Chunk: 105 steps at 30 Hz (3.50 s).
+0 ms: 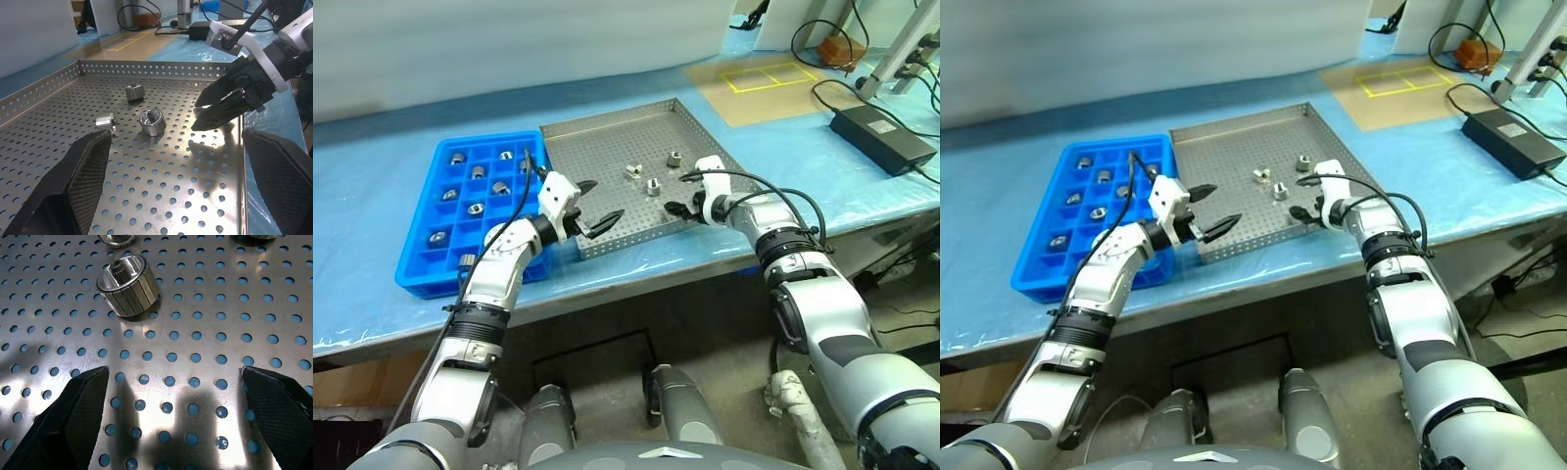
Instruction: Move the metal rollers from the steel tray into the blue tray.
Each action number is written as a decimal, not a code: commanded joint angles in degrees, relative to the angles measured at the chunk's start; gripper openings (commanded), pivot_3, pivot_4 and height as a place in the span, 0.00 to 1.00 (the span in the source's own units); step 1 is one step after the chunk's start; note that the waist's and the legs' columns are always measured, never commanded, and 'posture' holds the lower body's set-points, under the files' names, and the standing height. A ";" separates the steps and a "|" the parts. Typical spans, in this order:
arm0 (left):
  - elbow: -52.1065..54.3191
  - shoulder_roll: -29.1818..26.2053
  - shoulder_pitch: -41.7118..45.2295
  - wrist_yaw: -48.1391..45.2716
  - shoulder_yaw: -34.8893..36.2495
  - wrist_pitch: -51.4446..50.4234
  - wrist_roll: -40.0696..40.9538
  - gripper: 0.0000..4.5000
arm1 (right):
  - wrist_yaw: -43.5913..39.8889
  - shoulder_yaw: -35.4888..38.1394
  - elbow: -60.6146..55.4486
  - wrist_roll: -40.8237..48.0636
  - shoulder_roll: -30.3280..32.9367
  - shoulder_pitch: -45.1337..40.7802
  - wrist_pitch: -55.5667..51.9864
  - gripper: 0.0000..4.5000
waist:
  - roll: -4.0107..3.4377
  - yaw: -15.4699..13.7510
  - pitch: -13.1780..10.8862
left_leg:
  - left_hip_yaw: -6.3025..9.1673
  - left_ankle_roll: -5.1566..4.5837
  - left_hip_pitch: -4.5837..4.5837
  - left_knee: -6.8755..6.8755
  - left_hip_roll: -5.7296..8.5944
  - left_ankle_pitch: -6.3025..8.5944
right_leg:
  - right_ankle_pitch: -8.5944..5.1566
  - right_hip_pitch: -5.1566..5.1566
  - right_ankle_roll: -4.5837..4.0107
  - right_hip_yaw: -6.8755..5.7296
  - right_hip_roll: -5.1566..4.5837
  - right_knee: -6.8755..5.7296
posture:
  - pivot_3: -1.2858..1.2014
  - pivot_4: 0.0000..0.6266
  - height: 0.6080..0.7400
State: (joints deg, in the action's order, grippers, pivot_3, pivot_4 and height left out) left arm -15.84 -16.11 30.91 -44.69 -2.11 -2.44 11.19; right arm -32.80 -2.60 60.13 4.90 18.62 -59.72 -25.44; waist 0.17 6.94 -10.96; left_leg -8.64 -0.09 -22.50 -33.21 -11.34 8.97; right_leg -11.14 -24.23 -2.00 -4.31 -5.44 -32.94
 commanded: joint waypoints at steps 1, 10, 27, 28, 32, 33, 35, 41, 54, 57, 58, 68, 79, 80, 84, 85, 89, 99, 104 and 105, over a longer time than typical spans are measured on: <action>2.14 -0.50 0.18 0.34 0.58 0.41 0.69 1.00 | -2.06 -0.36 -0.32 -1.12 -0.59 -0.04 1.95 1.00 | 0.00 0.04 0.00 | -0.02 0.01 0.05 0.00 0.00 0.00 | 0.07 -0.01 -0.12 0.00 0.00 0.00 | 0.40 0.24 1.00; 0.70 -0.34 1.30 0.40 0.20 1.15 0.21 1.00 | -15.68 -4.32 -14.70 0.35 -0.92 5.17 -7.57 1.00 | 0.00 -0.08 0.00 | -0.06 0.29 0.28 0.06 -0.13 -0.17 | 0.54 -0.18 -0.89 0.01 0.15 -0.05 | 0.40 0.24 1.00; 0.83 -0.77 0.97 0.93 -0.13 1.30 -0.52 1.00 | -22.52 -2.69 -43.21 8.62 0.54 11.36 -15.25 1.00 | -0.04 -3.25 0.08 | -0.76 1.69 0.37 0.60 -0.74 0.62 | 1.07 -0.96 -1.94 0.24 1.10 -0.87 | 0.40 0.24 1.00; 0.84 -0.78 0.98 0.91 -0.17 1.30 -0.55 1.00 | -22.88 -1.57 -44.48 9.85 0.68 10.26 -15.26 1.00 | -0.05 -3.33 0.08 | -0.78 1.69 0.39 0.58 -0.75 0.62 | 1.09 -0.96 -1.96 0.26 1.10 -0.88 | 0.40 0.24 1.00; 0.65 -0.72 1.04 0.99 -0.45 1.44 -0.70 1.00 | -23.54 3.27 -48.56 15.48 0.54 6.55 -15.43 1.00 | -0.06 -3.76 0.07 | -0.82 1.92 0.48 0.48 -0.77 0.71 | 1.11 -0.88 -1.95 0.35 1.12 -0.92 | 0.40 0.24 1.00; 0.62 -0.73 1.04 1.02 -0.54 1.50 -0.73 1.00 | -23.63 4.52 -49.34 17.13 0.34 5.85 -15.62 1.00 | -0.10 -3.84 0.06 | -0.90 1.92 0.55 0.49 -0.75 0.71 | 1.11 -0.88 -1.95 0.43 1.11 -0.92 | 0.40 0.24 1.00; 0.56 -0.75 1.06 1.06 -0.61 1.60 -0.75 1.00 | -21.16 7.06 -48.49 18.47 -0.52 4.18 -14.34 1.00 | -0.09 -4.07 0.06 | -0.96 1.92 0.56 0.53 -0.72 0.71 | 1.12 -0.90 -1.94 0.51 1.11 -0.92 | 0.40 0.24 1.00; 0.58 -0.69 1.02 1.81 -0.45 2.02 -0.94 1.00 | -1.54 8.99 -28.77 8.85 -1.57 -0.93 -2.94 1.00 | -0.09 -4.88 0.07 | -1.07 1.78 0.60 0.58 -0.75 0.63 | 1.13 -0.93 -1.95 0.56 1.14 -0.95 | 0.40 0.24 1.00; 7.18 -3.29 -2.59 2.70 2.68 -0.21 2.04 1.00 | 7.77 7.76 -0.16 2.26 -4.61 -5.56 5.23 1.00 | -0.10 -5.35 0.06 | -1.20 1.80 0.49 0.57 -0.81 0.67 | 1.13 -1.14 -1.97 0.66 1.18 -1.06 | 0.43 0.24 1.00; 8.68 -3.96 -3.86 3.28 3.01 -0.90 2.25 1.00 | 3.35 7.45 -0.46 3.18 -5.66 -5.70 3.79 1.00 | -0.12 -5.81 0.05 | -1.23 1.83 0.52 0.42 -0.86 0.69 | 1.12 -1.16 -1.98 0.67 1.17 -1.28 | 0.44 0.24 1.00; 9.05 -4.08 -4.18 3.47 3.07 -1.06 2.25 1.00 | 2.09 7.13 -0.70 3.14 -5.93 -5.67 3.32 1.00 | -0.12 -6.13 0.05 | -1.23 1.87 0.52 0.35 -0.87 0.71 | 1.12 -1.18 -1.98 0.67 1.17 -1.37 | 0.44 0.24 1.00; 12.18 -5.12 -5.87 5.48 3.72 -2.28 1.91 1.00 | -0.79 1.60 -0.60 -2.11 -6.93 -3.87 5.15 0.71 | -0.12 -7.62 0.05 | -1.23 2.23 0.71 0.12 -0.96 0.66 | 1.10 -1.17 -2.01 0.71 1.17 -1.84 | 0.46 0.24 1.00; 17.42 -8.95 -7.98 6.85 7.39 -4.63 3.62 1.00 | -8.40 3.16 -7.96 1.31 -10.20 -5.04 12.01 0.37 | -0.13 -7.79 0.04 | -1.26 2.23 0.50 0.18 -0.99 0.65 | 1.09 -1.45 -2.05 0.71 1.18 -1.90 | 0.49 0.24 1.00; 18.26 -9.25 -8.48 7.03 7.85 -4.96 3.78 1.00 | -8.59 3.55 -8.34 1.70 -10.60 -5.58 12.48 0.37 | -0.13 -7.82 0.04 | -1.26 2.23 0.49 0.18 -1.02 0.65 | 1.09 -1.46 -2.05 0.71 1.19 -1.90 | 0.49 0.24 1.00; 22.50 -10.90 -12.02 8.22 10.11 -6.56 4.46 1.00 | -10.50 4.28 -8.74 3.31 -12.57 -8.15 13.40 0.37 | -0.13 -8.00 0.04 | -1.27 2.23 0.43 0.19 -1.05 0.65 | 1.08 -1.55 -2.07 0.71 1.19 -1.91 | 0.51 0.24 1.00; 23.50 -11.25 -13.03 8.54 10.64 -6.95 4.62 1.00 | -11.06 4.24 -8.64 3.51 -13.01 -8.61 13.42 0.37 | -0.13 -8.07 0.04 | -1.27 2.23 0.43 0.19 -1.08 0.65 | 1.07 -1.55 -2.07 0.71 1.19 -1.91 | 0.52 0.24 1.00; 27.55 -12.65 -17.84 9.99 13.12 -8.36 5.02 1.00 | -13.46 4.05 -7.97 4.34 -15.09 -10.00 13.80 0.37 | -0.13 -8.45 0.04 | -1.27 2.24 0.44 0.22 -1.23 0.66 | 1.06 -1.55 -2.09 0.71 1.19 -1.88 | 0.54 0.24 1.00; 40.22 -14.12 -32.08 13.87 20.48 -12.40 7.00 1.00 | -17.67 2.78 -4.63 3.94 -21.27 -13.08 15.76 0.37 | -0.13 -10.85 0.03 | -1.27 2.30 0.31 0.36 -1.32 0.63 | 1.03 -1.76 -2.13 0.70 1.19 -1.88 | 0.61 0.24 1.00; 45.56 -13.67 -38.61 16.22 23.02 -14.16 6.86 1.00 | -17.07 2.10 0.28 2.40 -23.06 -14.43 17.22 0.37 | -0.14 -12.62 0.02 | -1.26 2.36 0.35 0.51 -1.37 0.60 | 0.98 -1.78 -2.20 0.68 1.19 -1.86 | 0.64 0.24 1.00; 46.24 -13.43 -39.74 16.69 23.65 -14.18 6.96 1.00 | -17.63 1.73 0.84 2.18 -23.47 -14.54 17.39 0.37 | -0.14 -12.86 0.02 | -1.26 2.36 0.35 0.51 -1.36 0.60 | 0.98 -1.77 -2.20 0.68 1.19 -1.86 | 0.64 0.24 1.00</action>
State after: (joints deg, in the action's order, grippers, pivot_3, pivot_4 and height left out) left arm 27.15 -29.64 -8.04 -29.14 18.96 -16.62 17.62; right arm -49.76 -0.53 61.19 7.42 -4.20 -72.19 -9.68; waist 0.03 -5.92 -10.94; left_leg -9.89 2.27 -22.16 -32.70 -12.71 9.57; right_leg -10.17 -26.00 -4.20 -3.63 -4.25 -34.79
